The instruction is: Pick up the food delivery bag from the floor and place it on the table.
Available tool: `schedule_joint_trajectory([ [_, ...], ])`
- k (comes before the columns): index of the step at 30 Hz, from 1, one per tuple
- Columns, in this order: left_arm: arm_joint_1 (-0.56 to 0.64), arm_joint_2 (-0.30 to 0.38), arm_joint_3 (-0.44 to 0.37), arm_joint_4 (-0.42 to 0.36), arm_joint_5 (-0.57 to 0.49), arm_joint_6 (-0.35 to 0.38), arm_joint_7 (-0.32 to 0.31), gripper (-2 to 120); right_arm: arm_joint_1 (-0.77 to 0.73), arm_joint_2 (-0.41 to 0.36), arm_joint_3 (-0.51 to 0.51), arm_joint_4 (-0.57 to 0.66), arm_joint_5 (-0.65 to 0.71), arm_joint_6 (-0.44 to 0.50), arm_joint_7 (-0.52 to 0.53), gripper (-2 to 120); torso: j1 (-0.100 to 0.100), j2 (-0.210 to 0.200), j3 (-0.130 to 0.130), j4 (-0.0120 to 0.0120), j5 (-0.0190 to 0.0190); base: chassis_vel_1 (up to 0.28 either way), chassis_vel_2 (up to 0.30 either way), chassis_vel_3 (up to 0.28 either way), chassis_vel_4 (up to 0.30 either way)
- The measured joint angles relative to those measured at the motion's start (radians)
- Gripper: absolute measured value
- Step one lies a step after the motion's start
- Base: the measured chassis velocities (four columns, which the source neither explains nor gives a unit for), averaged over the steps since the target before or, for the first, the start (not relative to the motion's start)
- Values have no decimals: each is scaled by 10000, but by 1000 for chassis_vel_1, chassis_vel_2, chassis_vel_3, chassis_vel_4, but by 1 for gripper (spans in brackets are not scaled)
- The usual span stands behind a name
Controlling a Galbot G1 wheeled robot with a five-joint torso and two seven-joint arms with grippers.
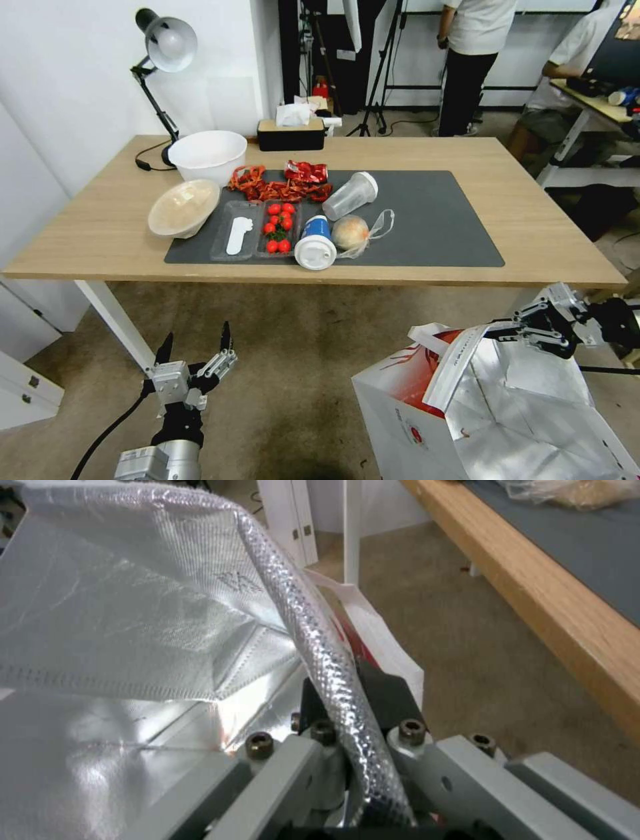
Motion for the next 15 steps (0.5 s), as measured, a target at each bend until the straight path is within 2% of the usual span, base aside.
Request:
schedule_joint_trajectory([
  [15, -86, 32, -18, -60, -64, -72, 8, 100, -26, -4, 32, 80, 11, -9, 10, 0, -9, -21, -8, -1, 1, 0, 0, 0, 0],
])
